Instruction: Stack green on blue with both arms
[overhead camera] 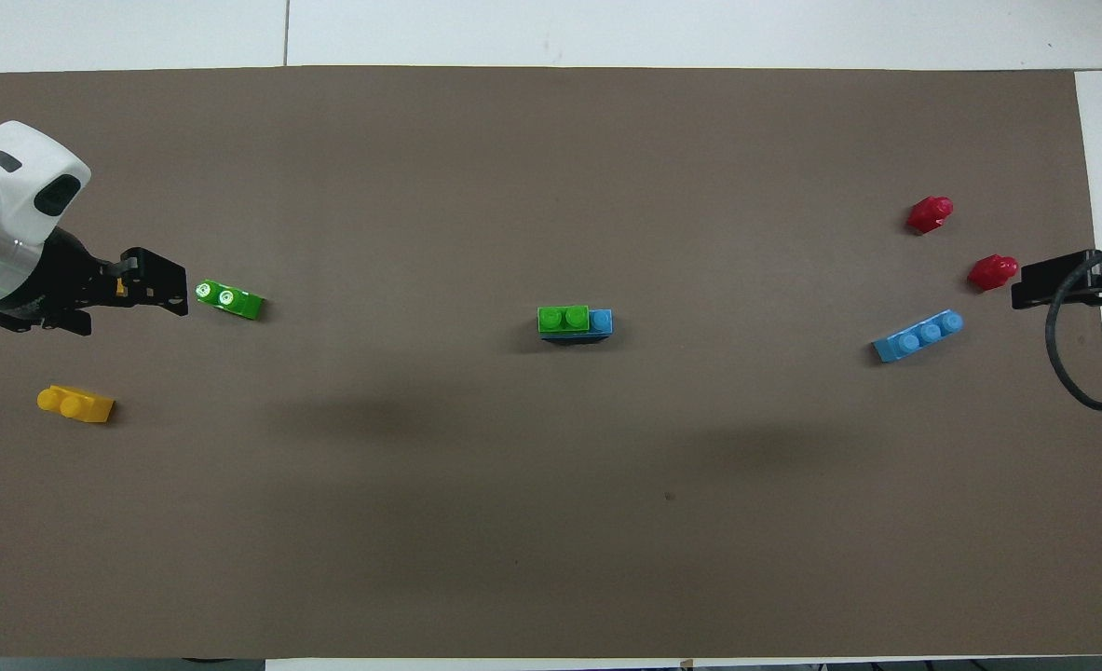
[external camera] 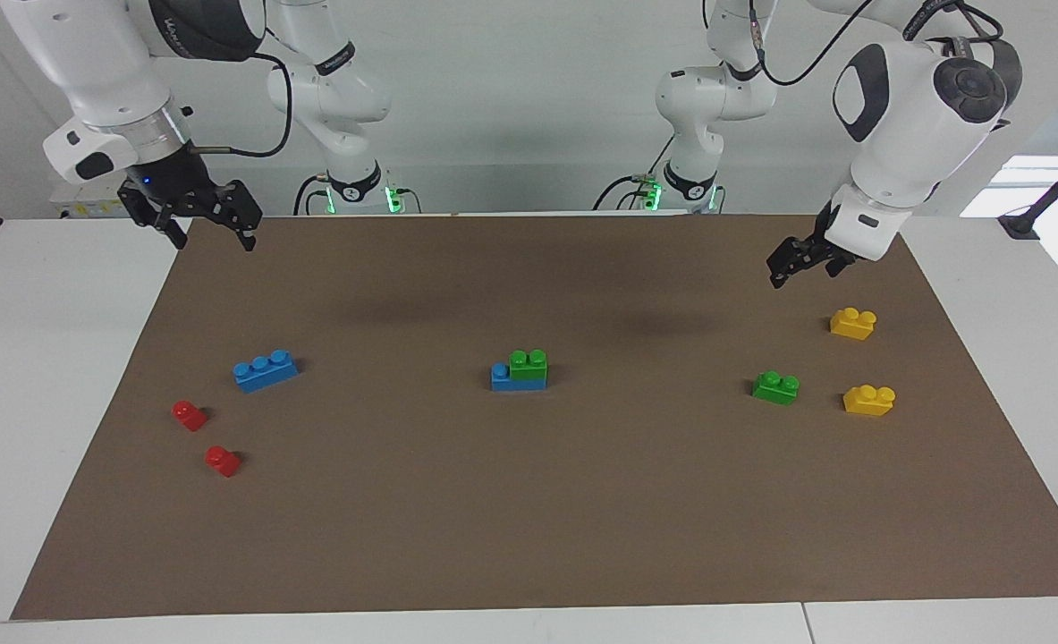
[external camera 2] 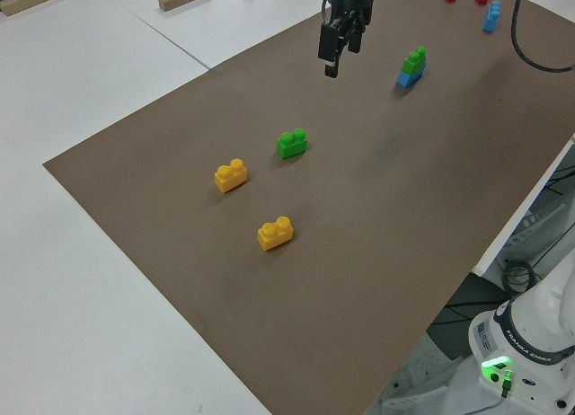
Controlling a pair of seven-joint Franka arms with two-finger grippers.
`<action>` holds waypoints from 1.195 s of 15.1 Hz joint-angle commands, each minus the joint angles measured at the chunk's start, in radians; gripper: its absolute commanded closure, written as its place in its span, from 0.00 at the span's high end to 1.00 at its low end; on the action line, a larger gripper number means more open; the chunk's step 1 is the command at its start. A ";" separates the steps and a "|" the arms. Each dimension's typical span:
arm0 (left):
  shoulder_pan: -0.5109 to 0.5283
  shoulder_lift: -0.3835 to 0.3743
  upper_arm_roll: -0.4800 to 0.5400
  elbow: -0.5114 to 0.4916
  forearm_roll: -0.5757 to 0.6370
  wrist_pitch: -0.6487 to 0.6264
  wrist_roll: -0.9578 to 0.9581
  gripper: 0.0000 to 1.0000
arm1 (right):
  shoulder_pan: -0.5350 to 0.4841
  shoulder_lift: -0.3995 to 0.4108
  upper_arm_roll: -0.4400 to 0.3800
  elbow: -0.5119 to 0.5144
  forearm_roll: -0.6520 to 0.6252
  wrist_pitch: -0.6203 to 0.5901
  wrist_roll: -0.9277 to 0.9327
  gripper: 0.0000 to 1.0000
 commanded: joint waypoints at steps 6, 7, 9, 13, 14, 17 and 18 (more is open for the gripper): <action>-0.017 -0.046 0.012 -0.011 -0.001 -0.042 0.015 1.00 | -0.002 -0.004 0.003 -0.008 -0.025 0.018 -0.014 1.00; -0.020 -0.045 0.014 -0.011 -0.001 -0.037 0.015 1.00 | -0.002 -0.004 0.005 -0.009 -0.025 0.016 -0.016 1.00; -0.022 -0.040 0.018 0.004 -0.001 -0.031 0.015 1.00 | -0.002 -0.004 0.005 -0.009 -0.025 0.016 -0.023 1.00; -0.029 -0.028 0.021 0.062 0.004 -0.040 0.042 1.00 | -0.001 -0.004 0.005 -0.009 -0.025 0.013 -0.045 1.00; -0.029 -0.028 0.021 0.062 0.002 -0.042 0.085 1.00 | -0.001 -0.004 0.005 -0.011 -0.025 0.015 -0.053 1.00; -0.028 -0.030 0.026 0.056 0.001 -0.026 0.105 1.00 | -0.001 -0.004 0.005 -0.011 -0.025 0.012 -0.051 1.00; -0.026 -0.030 0.026 0.052 0.001 -0.029 0.107 1.00 | -0.001 -0.006 0.005 -0.012 -0.025 0.012 -0.050 1.00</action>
